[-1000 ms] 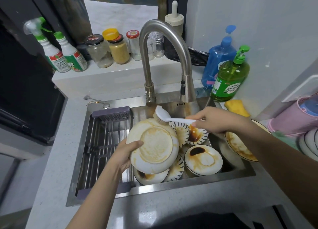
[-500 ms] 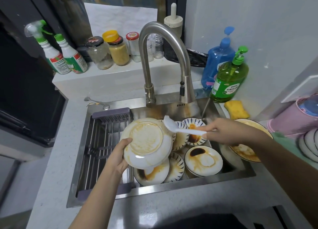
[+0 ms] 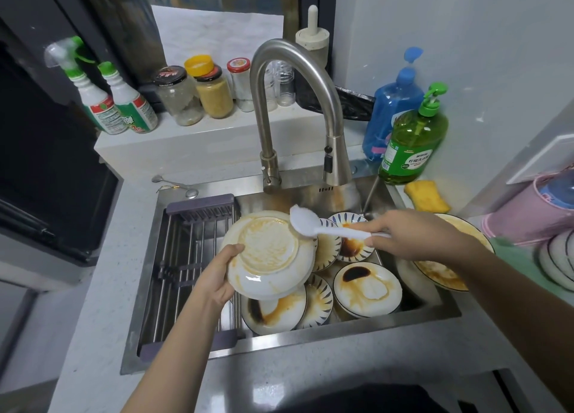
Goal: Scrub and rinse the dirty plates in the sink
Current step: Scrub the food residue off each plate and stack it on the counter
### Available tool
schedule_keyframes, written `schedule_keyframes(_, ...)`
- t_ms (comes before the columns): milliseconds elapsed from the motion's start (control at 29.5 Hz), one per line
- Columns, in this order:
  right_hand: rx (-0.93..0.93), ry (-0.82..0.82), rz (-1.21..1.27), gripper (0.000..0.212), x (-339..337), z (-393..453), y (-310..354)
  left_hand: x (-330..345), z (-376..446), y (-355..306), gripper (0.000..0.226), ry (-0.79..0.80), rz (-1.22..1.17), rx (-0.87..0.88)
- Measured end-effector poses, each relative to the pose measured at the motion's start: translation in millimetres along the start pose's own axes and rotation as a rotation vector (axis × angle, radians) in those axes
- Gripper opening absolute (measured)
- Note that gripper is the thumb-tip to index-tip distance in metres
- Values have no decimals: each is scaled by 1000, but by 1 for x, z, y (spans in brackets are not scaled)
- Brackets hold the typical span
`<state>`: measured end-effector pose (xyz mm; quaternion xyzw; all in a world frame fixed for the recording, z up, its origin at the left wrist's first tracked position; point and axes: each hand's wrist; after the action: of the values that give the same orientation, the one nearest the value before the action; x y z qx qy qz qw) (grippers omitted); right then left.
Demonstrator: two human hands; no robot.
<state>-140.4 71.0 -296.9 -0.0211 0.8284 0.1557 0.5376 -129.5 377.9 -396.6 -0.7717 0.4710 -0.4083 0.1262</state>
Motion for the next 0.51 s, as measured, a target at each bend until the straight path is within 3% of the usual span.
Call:
schedule_keyframes(102, 19, -55, 83, 41, 9, 6, -3, 4, -2, -1, 22, 17, 3, 4)
schedule_keyframes(238, -15, 146, 184, 37, 5, -7, -13, 0, -5, -5, 21, -5, -47, 39)
schedule_keyframes(407, 22, -67, 220, 40, 24, 6, -10, 3, -6, -2, 23, 20, -35, 18)
schedule_keyframes(509, 55, 13, 420, 37, 24, 3, -23, 6, -5, -2, 25, 23, -85, 27)
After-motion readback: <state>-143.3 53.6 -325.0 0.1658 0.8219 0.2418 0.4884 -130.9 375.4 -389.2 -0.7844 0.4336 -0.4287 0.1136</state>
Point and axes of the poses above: each hand's wrist, its own z-axis towards the middle knuckle, its own x-axis out of the palm, y = z × x, and after that the axes turned 2 degrees about -x, right-handed
